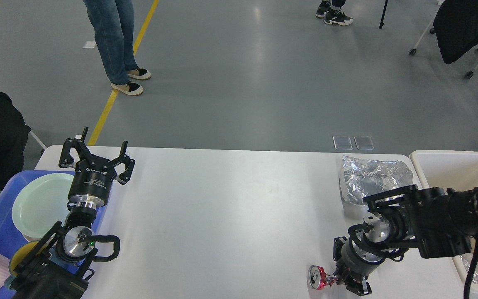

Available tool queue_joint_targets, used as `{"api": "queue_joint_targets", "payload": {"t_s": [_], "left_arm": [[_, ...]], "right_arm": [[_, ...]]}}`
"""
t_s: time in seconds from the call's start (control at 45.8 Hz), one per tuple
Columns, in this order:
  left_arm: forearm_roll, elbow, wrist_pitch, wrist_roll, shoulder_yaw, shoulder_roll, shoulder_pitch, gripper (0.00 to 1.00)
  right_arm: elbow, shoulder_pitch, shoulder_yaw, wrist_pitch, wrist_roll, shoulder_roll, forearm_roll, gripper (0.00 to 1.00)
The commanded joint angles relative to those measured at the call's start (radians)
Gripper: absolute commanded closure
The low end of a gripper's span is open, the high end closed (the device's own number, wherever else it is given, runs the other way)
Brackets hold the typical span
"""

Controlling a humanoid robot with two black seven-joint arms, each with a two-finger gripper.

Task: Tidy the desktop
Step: 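Lift the red can and carry it toward the white bin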

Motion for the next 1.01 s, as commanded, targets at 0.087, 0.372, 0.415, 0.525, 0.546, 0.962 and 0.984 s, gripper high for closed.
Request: {"api": "queue_joint_targets", "payload": {"t_s": [0.087, 0.372, 0.415, 0.525, 0.546, 0.962, 0.984], "left_arm": [[0.000, 0.000, 0.000, 0.000, 0.000, 0.000, 0.000, 0.04], [-0.002, 0.000, 0.000, 0.000, 0.000, 0.000, 0.000, 0.04], [0.000, 0.000, 0.000, 0.000, 0.000, 0.000, 0.000, 0.04], [0.000, 0.000, 0.000, 0.000, 0.000, 0.000, 0.000, 0.04], [0.000, 0.000, 0.000, 0.000, 0.000, 0.000, 0.000, 0.04], [0.000, 0.000, 0.000, 0.000, 0.000, 0.000, 0.000, 0.04], [0.000, 0.000, 0.000, 0.000, 0.000, 0.000, 0.000, 0.04]], "right_arm": [[0.194, 0.194, -0.077, 0.059, -0.022, -0.062, -0.008, 1.00], [0.348, 0.510, -0.313, 0.258, -0.006, -0.058, -0.013, 1.00], [0.372, 0.567, -0.348, 0.297, 0.000, -0.053, -0.019, 1.00], [0.400, 0.683, -0.411, 0.461, 0.027, -0.049, -0.072, 1.00], [0.400, 0.702, -0.422, 0.496, 0.041, -0.047, -0.088, 1.00], [0.400, 1.088, -0.626, 0.872, 0.288, -0.055, -0.525, 1.00], [0.400, 1.101, -0.629, 0.880, 0.290, -0.055, -0.527, 1.00]]}}
